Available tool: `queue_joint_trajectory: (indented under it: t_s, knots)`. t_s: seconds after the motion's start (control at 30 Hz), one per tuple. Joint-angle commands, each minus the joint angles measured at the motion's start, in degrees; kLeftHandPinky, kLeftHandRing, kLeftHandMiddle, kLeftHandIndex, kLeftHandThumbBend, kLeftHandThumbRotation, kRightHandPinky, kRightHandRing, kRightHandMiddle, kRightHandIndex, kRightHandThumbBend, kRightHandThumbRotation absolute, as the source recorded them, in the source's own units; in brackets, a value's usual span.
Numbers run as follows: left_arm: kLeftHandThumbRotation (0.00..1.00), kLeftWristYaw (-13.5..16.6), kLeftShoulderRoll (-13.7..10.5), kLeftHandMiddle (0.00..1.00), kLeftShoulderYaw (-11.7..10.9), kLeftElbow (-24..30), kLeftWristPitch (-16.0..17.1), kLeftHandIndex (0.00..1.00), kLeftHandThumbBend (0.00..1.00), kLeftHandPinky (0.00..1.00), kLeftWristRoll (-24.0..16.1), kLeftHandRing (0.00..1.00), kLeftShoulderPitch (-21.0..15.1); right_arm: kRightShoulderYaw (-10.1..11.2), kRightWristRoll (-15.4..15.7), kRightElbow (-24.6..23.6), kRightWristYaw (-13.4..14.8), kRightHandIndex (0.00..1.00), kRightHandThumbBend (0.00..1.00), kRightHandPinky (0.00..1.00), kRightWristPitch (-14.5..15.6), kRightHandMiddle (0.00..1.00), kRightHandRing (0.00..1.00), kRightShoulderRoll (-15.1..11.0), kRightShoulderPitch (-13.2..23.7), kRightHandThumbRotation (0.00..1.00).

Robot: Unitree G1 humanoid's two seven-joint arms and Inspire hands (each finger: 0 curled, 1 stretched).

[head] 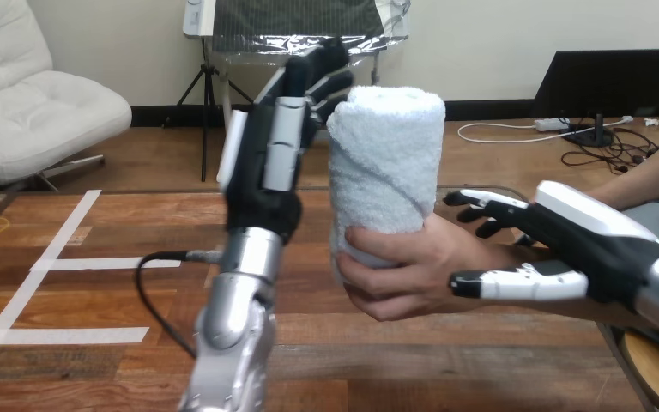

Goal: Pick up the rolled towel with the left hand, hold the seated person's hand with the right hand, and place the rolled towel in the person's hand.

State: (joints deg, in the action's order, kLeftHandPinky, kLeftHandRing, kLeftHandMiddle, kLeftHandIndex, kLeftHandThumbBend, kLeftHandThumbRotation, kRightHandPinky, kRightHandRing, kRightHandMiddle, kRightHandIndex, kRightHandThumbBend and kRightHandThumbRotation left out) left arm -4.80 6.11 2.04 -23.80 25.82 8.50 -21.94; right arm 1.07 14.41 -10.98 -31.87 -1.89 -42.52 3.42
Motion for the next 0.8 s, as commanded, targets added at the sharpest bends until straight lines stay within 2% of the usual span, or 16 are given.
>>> queue_joint_trajectory:
  t_s: [0.0,0.17,0.43,0.57,0.6,0.63,0.7,0.77]
  knots:
    - [0.93,-0.6,2.4,0.79,1.3,5.3,0.0,0.75,0.67,0.80,0.4,0.80,5.3,4.2,-2.2,-2.5,2.9,0.93,1.00,0.62,-3.3,0.88,0.83,0.9,-1.4,0.97]
    - [0.96,-0.9,1.0,0.80,2.0,8.6,-0.2,0.75,0.66,0.83,0.0,0.81,8.0,6.4,-4.9,-1.8,5.5,0.92,1.00,0.66,-7.6,0.88,0.84,2.7,-3.5,0.99]
    - [0.97,-1.5,-0.4,0.80,3.0,13.5,-1.1,0.75,0.68,0.85,0.9,0.81,11.5,8.3,-6.3,-2.5,9.5,0.91,1.00,0.70,-10.4,0.88,0.84,5.3,-6.3,1.00]
    - [0.96,-2.6,-1.7,0.80,3.4,16.7,-1.0,0.74,0.70,0.82,1.3,0.80,14.1,9.4,-10.2,-2.6,11.4,0.92,1.00,0.74,-12.4,0.89,0.86,8.5,-8.1,1.00]
    - [0.96,-3.7,-2.5,0.80,3.7,18.8,-1.0,0.74,0.72,0.78,1.7,0.79,16.0,9.8,-11.6,-3.0,12.7,0.92,1.00,0.78,-13.7,0.90,0.88,10.5,-9.2,1.00]
    - [0.96,-4.5,-3.1,0.80,3.8,20.3,-1.1,0.74,0.72,0.78,2.0,0.79,17.3,10.0,-12.6,-3.3,13.6,0.92,1.00,0.78,-14.5,0.90,0.88,11.9,-10.0,1.00]
    - [0.95,-5.6,-3.9,0.80,4.0,22.4,-1.1,0.74,0.72,0.77,2.5,0.79,19.2,10.2,-13.8,-3.9,14.8,0.92,1.00,0.80,-15.9,0.90,0.88,13.9,-11.2,1.00]
    - [0.94,-6.3,-4.2,0.79,4.0,23.5,-1.2,0.74,0.73,0.75,2.7,0.78,20.2,10.2,-14.4,-4.1,15.4,0.93,1.00,0.82,-16.7,0.91,0.89,14.9,-11.7,1.00]
